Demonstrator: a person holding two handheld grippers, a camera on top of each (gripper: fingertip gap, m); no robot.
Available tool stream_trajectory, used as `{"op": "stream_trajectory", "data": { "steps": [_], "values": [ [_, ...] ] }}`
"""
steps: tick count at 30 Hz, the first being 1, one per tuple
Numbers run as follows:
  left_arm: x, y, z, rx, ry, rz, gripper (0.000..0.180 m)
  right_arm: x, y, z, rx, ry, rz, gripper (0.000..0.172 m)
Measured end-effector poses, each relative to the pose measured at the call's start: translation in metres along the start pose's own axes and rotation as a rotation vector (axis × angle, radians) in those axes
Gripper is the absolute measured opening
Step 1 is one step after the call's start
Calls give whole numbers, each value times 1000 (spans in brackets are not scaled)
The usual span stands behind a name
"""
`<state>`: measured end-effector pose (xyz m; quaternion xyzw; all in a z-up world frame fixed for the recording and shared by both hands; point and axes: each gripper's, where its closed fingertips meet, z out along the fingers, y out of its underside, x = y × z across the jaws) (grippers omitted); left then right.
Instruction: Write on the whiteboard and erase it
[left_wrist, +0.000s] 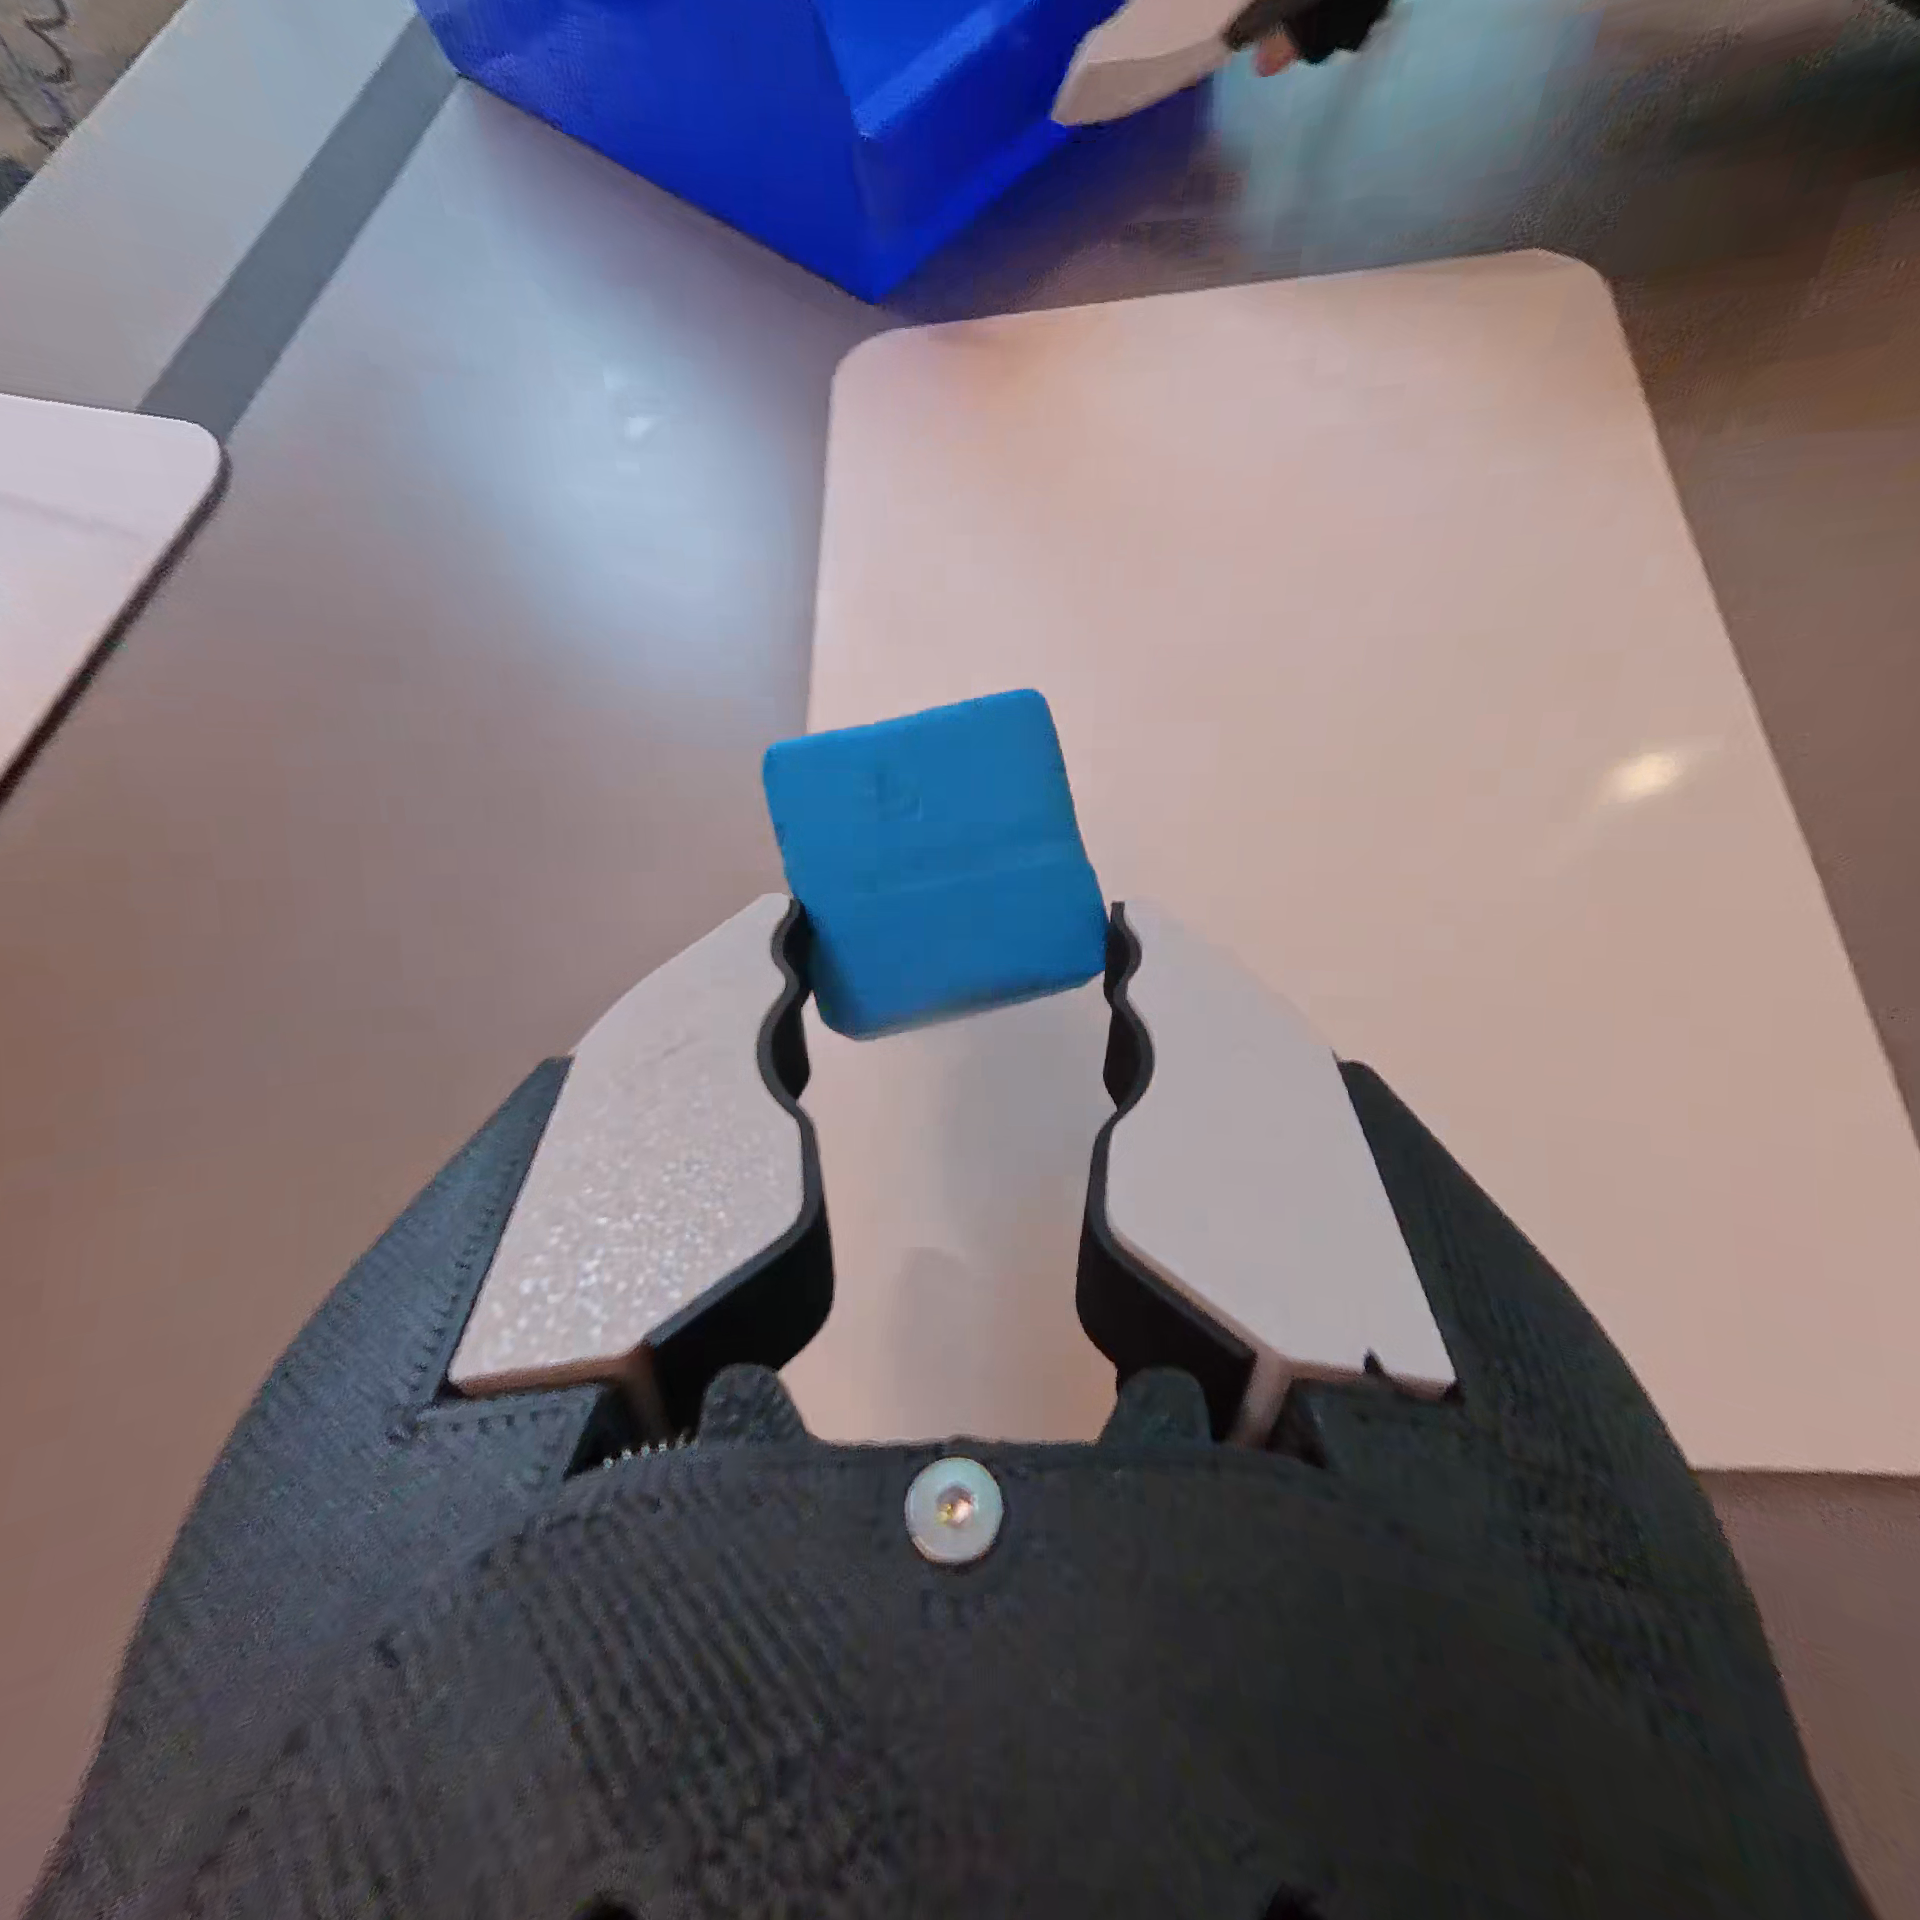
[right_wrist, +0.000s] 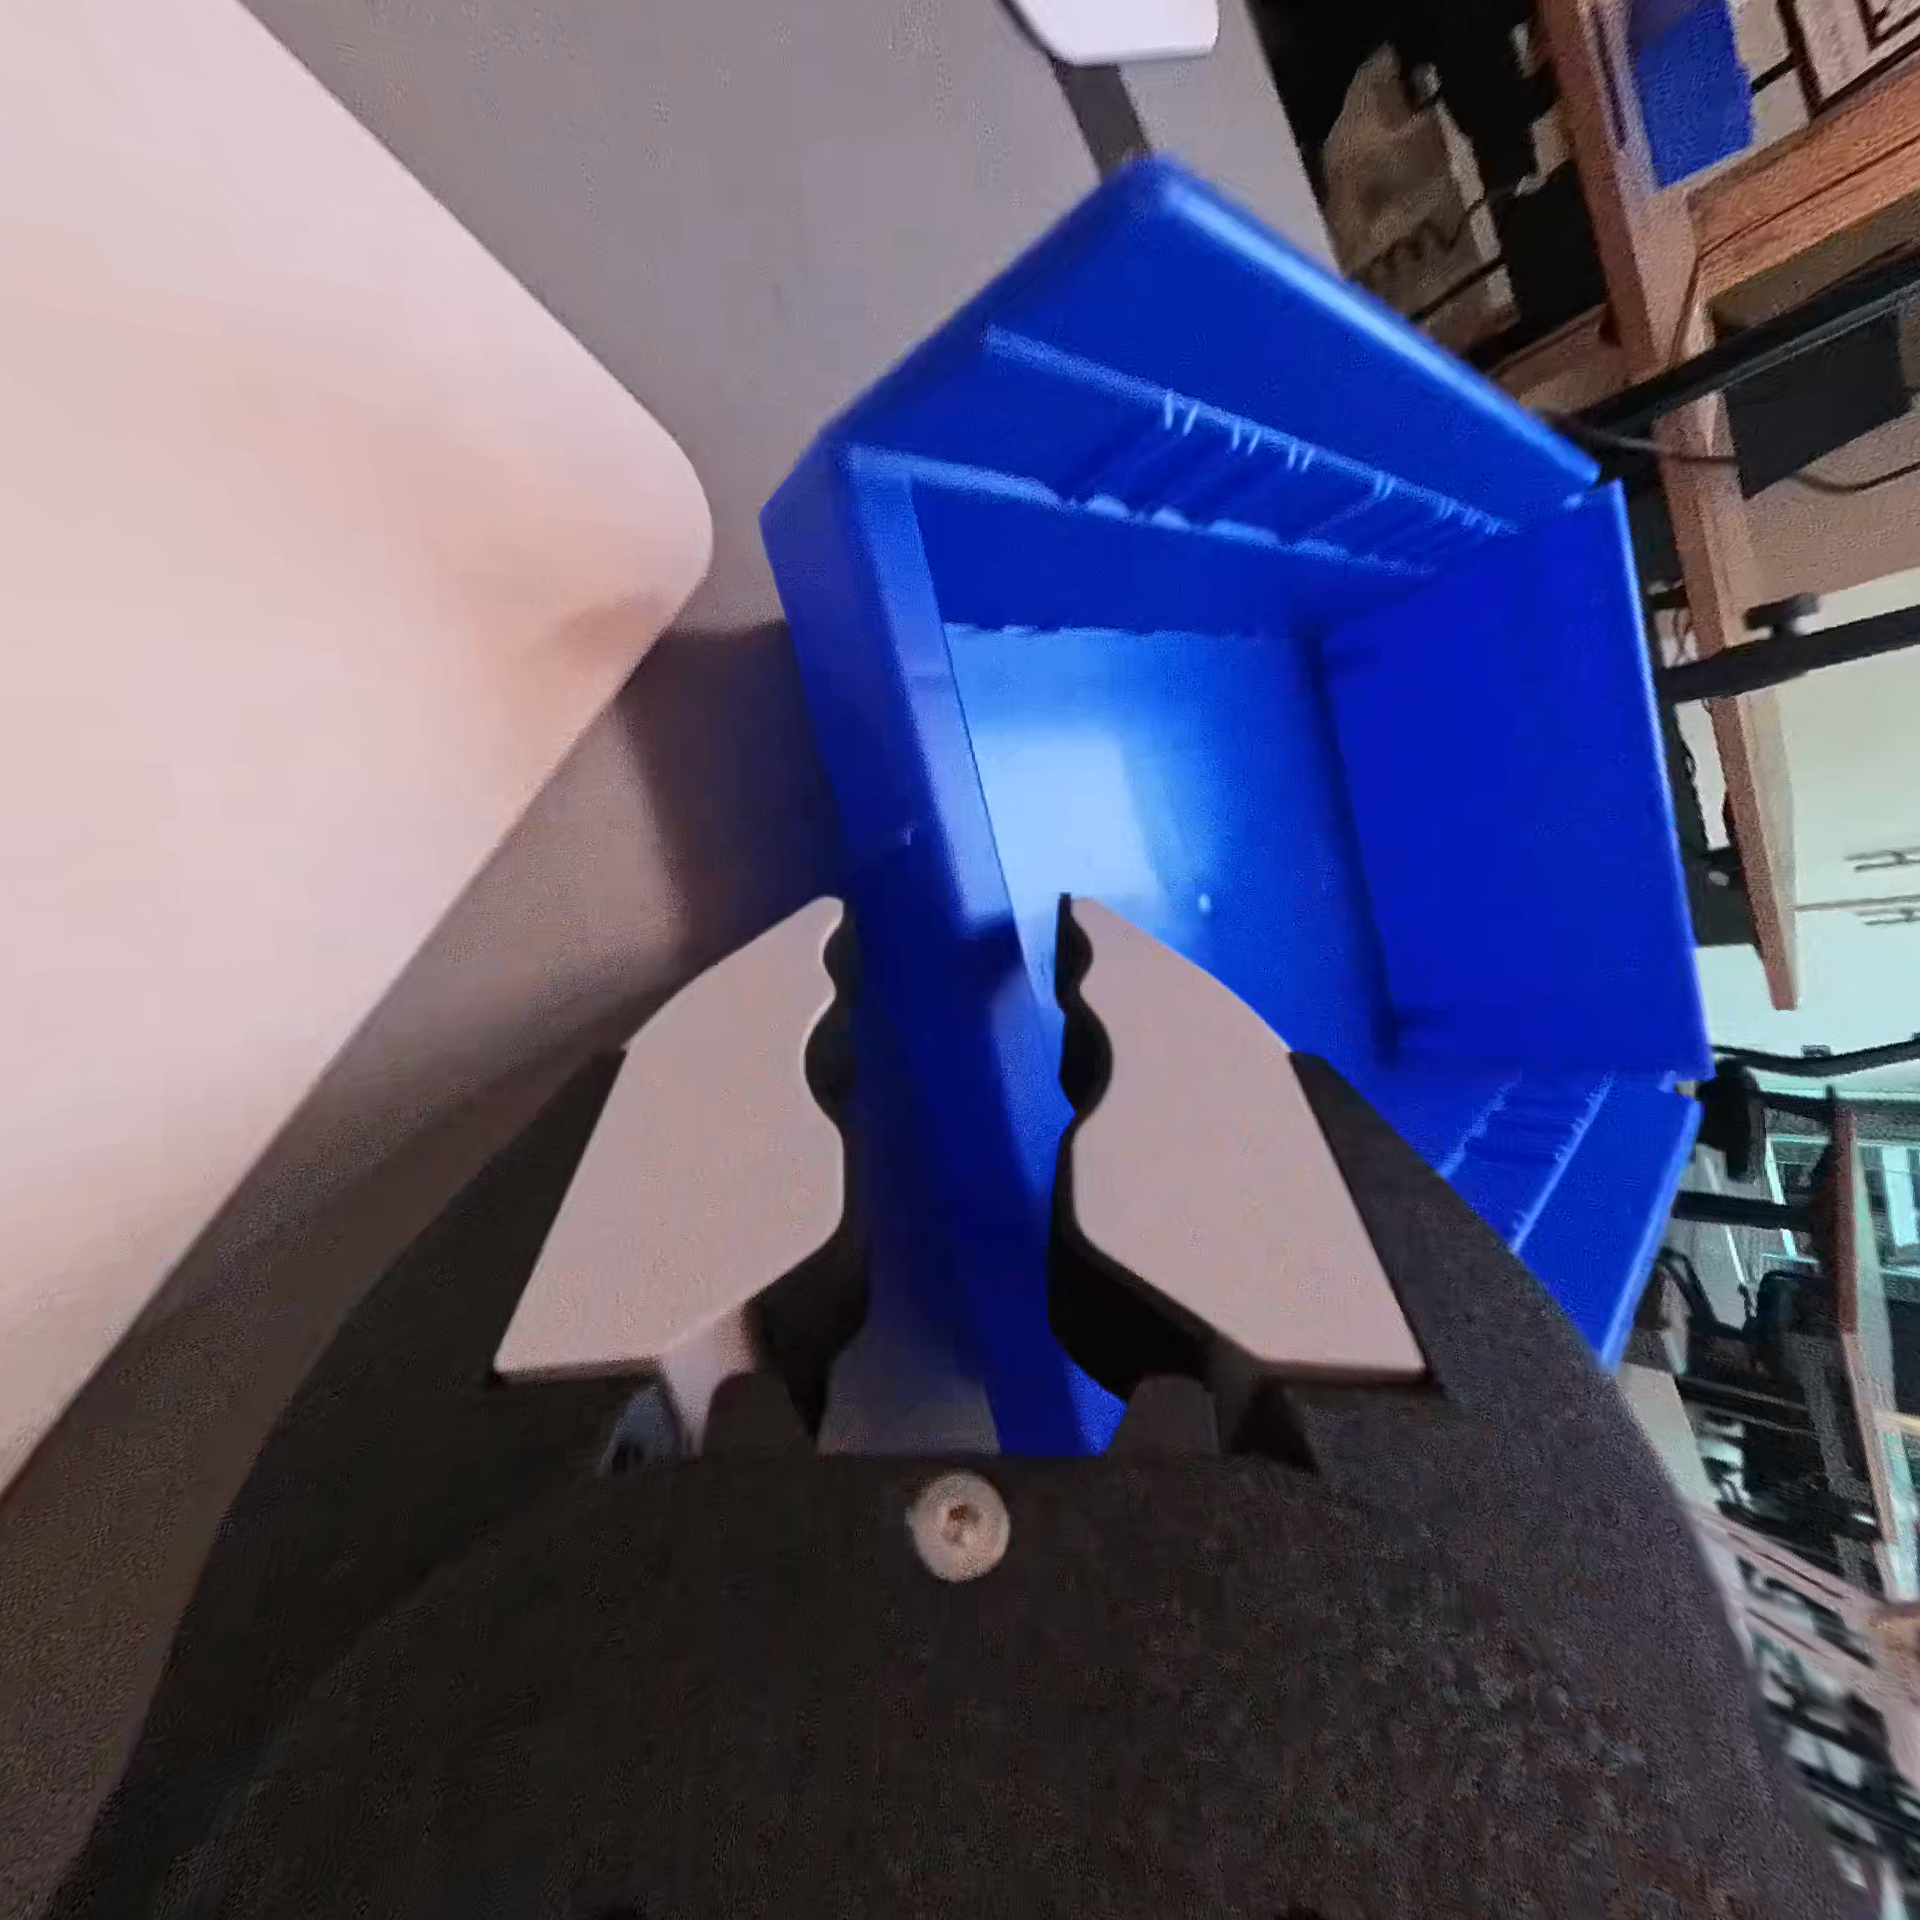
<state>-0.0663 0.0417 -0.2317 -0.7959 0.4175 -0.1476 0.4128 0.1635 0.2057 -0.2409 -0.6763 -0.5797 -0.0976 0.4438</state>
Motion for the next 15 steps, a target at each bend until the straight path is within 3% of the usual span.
{"op": "stream_trajectory", "data": {
  "steps": [4,9,12,15],
  "values": [
    [12,13,-13,10,6,-21,55,20,34,8,-170,19,-21,33],
    [5,21,-20,12,-21,-38,55,49,69,-3,-333,118,68,42],
    [4,17,-19,20,-38,-11,55,52,25,-25,-154,151,144,43],
    [9,11,-15,21,-48,32,55,3,-75,-53,229,-99,182,45]
  ]
}}
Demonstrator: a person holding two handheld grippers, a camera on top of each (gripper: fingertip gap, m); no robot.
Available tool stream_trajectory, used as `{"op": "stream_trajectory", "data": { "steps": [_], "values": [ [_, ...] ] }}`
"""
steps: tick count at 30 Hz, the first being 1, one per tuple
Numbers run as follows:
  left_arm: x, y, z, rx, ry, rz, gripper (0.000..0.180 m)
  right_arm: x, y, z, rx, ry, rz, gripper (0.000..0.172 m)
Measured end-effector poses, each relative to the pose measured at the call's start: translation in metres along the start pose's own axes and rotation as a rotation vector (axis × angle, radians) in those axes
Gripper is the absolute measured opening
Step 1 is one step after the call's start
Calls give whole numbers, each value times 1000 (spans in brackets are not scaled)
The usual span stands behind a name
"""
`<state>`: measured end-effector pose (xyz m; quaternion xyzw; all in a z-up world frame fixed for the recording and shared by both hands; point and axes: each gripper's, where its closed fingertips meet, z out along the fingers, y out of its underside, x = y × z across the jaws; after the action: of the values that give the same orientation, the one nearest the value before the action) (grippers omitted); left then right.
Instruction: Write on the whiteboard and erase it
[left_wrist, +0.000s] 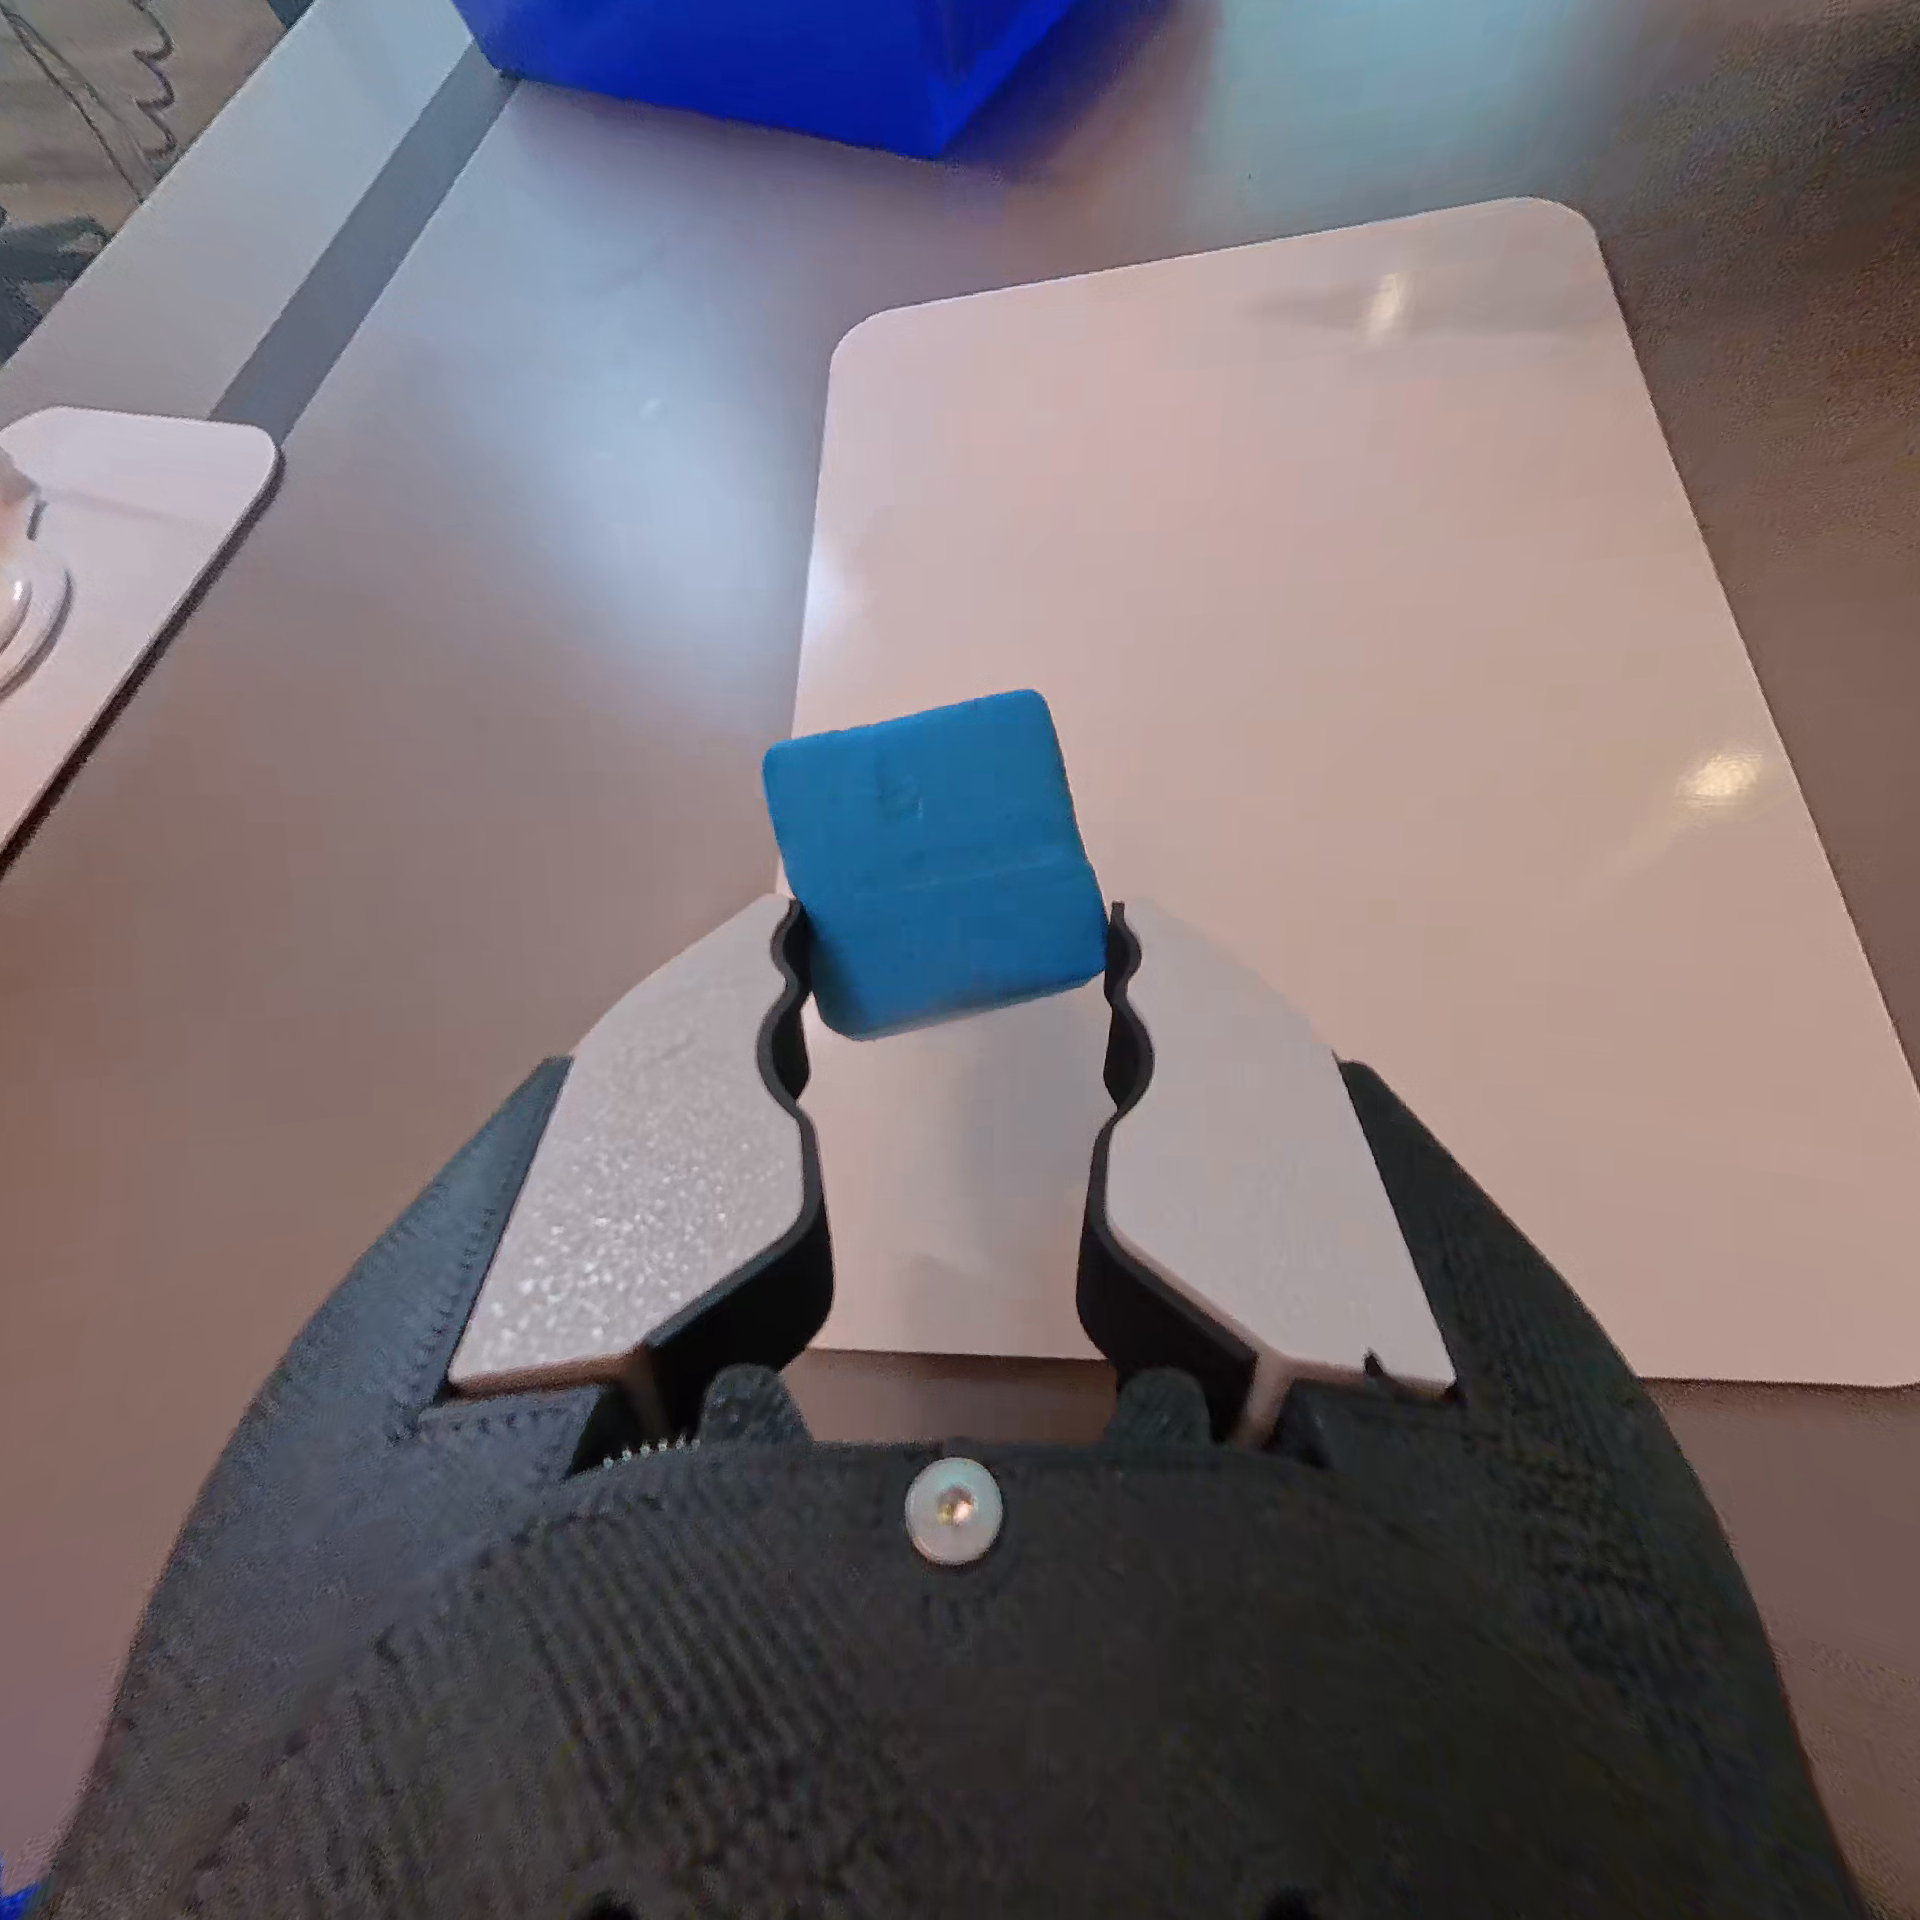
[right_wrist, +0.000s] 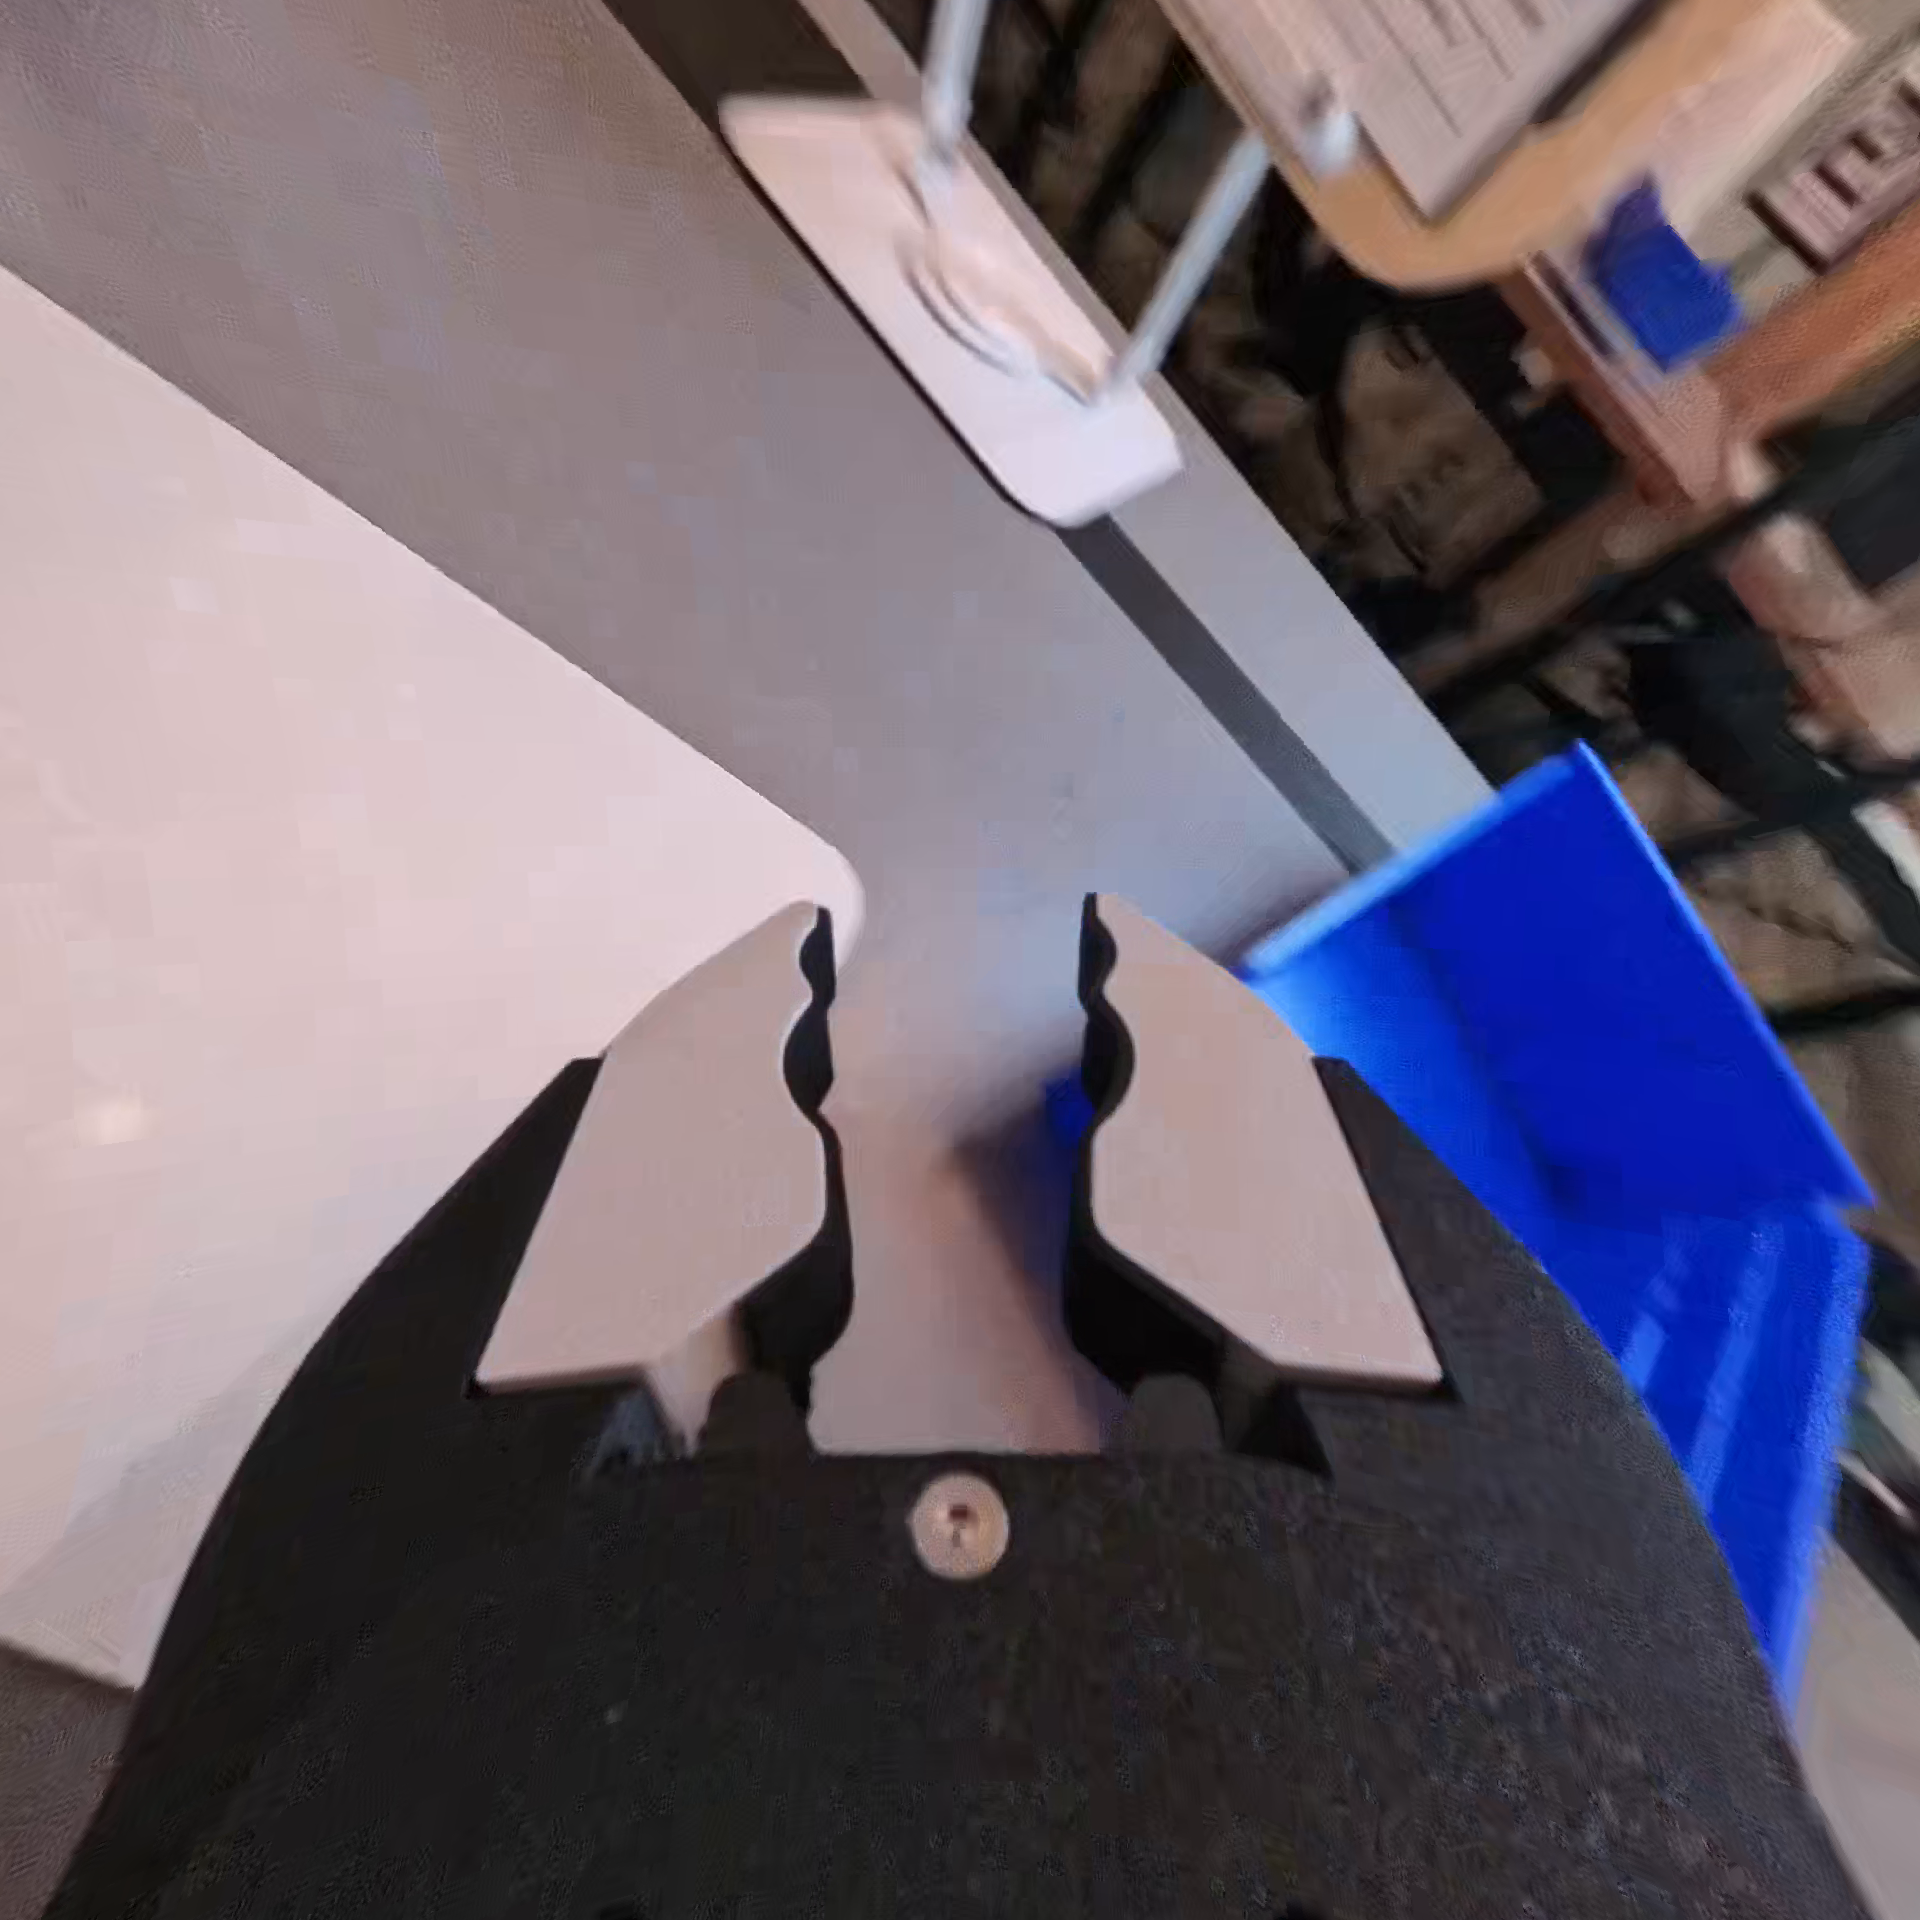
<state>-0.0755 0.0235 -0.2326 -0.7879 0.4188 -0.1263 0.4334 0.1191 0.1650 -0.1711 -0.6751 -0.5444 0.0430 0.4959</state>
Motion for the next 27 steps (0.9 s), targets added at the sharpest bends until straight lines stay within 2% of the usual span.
{"op": "stream_trajectory", "data": {
  "steps": [2,5,8,12,15,16,18,20,22,24,27],
  "values": [
    [9,-4,2,7,12,43,55,-67,-53,-5,199,-310,2,47],
    [28,-10,1,30,48,144,55,-151,-85,-6,310,-626,-150,57],
    [41,-12,-3,37,67,226,55,-203,-83,8,297,-731,-374,66],
    [47,-7,-8,15,79,276,55,-228,-92,18,339,-786,-385,53],
    [34,-15,-14,82,37,174,55,-214,-97,20,334,-763,-281,52],
    [23,-15,-17,81,2,138,61,-197,-98,28,304,-697,-220,52],
    [6,-19,-26,127,-41,67,59,-135,-93,59,220,-435,-20,53],
    [0,-23,-34,179,-37,2,53,-70,-66,88,108,-199,228,53],
    [-5,-22,-38,186,-62,-6,51,-23,-32,108,40,-26,407,53],
    [-7,-20,-39,184,-92,16,49,1,-3,122,-31,82,465,53],
    [-9,-13,-35,161,-101,23,49,12,24,134,-107,130,509,53]
  ]
}}
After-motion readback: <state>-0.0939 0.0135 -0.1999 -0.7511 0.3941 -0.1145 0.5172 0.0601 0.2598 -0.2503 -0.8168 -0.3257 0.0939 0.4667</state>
